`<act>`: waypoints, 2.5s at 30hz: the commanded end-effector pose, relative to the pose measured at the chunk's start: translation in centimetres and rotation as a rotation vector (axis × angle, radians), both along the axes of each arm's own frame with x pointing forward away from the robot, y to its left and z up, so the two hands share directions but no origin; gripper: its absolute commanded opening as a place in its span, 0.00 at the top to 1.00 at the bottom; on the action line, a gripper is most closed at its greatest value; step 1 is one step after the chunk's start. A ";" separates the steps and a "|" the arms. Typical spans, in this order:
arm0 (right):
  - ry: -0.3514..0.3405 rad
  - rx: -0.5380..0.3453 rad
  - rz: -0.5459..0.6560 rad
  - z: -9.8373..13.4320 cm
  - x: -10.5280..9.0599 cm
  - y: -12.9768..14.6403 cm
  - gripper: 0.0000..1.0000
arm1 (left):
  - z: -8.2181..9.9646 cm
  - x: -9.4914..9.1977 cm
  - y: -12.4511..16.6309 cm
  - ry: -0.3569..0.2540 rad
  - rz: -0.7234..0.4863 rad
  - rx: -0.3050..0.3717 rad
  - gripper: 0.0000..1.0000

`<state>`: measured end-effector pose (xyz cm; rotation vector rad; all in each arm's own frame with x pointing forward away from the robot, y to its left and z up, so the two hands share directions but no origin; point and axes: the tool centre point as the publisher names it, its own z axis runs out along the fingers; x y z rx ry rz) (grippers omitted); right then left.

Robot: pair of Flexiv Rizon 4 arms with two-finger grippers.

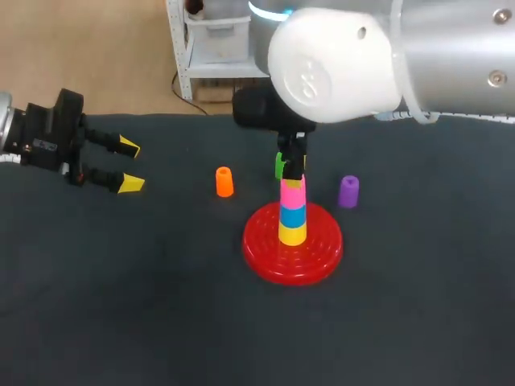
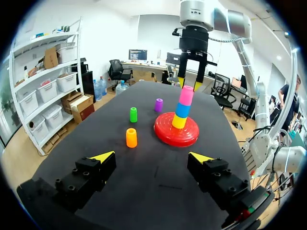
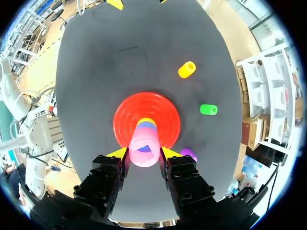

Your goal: Pick up and stack the cylinders on the red base in this order: pink,purple,orange,green

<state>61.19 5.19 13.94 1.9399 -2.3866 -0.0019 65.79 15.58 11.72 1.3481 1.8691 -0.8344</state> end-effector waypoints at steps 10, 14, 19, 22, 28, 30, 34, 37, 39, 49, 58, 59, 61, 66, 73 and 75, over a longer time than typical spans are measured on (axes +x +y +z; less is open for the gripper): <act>-0.005 -0.001 -0.026 -1.5 -0.1 -0.9 1.00 | -0.1 0.0 0.0 -0.003 0.001 -0.003 0.00; -0.012 0.009 -0.027 -1.8 0.1 -1.3 1.00 | -0.1 0.0 0.0 -0.003 0.001 -0.003 0.00; -0.022 0.034 -0.019 -2.6 0.1 -1.5 0.32 | -0.1 0.0 0.0 -0.003 0.001 -0.003 0.00; -0.030 0.092 -0.030 -1.8 0.4 -1.7 0.00 | -0.1 0.0 0.0 -0.003 0.001 -0.003 0.00; -0.026 0.250 -0.065 1.6 1.3 -2.4 0.00 | -0.1 0.0 0.0 -0.003 0.001 -0.003 0.00; -0.029 0.307 -0.074 2.9 1.7 -2.7 0.00 | -0.1 0.0 0.0 -0.003 0.001 -0.003 0.00; -0.039 0.416 -0.114 4.9 3.0 -3.7 0.00 | -0.1 0.0 0.0 -0.003 0.001 -0.003 0.00; -0.027 0.479 -0.151 5.8 4.1 -4.3 0.00 | -0.1 0.0 0.0 -0.003 0.001 -0.003 0.00; -0.018 0.521 -0.178 6.3 5.0 -4.6 0.00 | -0.1 0.0 0.0 -0.003 0.001 -0.003 0.00; -0.069 0.565 -0.377 5.2 10.7 -2.8 0.00 | -0.1 0.0 0.0 -0.003 0.001 -0.003 0.00; -0.095 0.466 -0.595 1.7 15.0 -0.2 0.00 | -0.1 0.0 0.0 -0.003 0.001 -0.003 0.00; -0.099 0.455 -0.618 1.3 15.4 0.2 0.00 | -0.1 0.0 0.0 -0.003 0.001 -0.003 0.00; -0.096 0.446 -0.673 0.8 16.2 1.1 0.00 | -0.1 0.0 0.0 -0.003 0.001 -0.003 0.00; -0.081 0.420 -0.737 0.2 17.2 3.3 0.00 | -0.1 0.0 0.0 -0.003 0.001 -0.003 0.00; -0.079 0.359 -0.817 -1.0 17.0 2.4 0.00 | -0.1 0.0 0.0 -0.003 0.001 -0.003 0.00; -0.078 0.337 -0.840 -1.3 16.8 1.5 0.00 | -0.1 0.0 0.0 -0.003 0.001 -0.003 0.00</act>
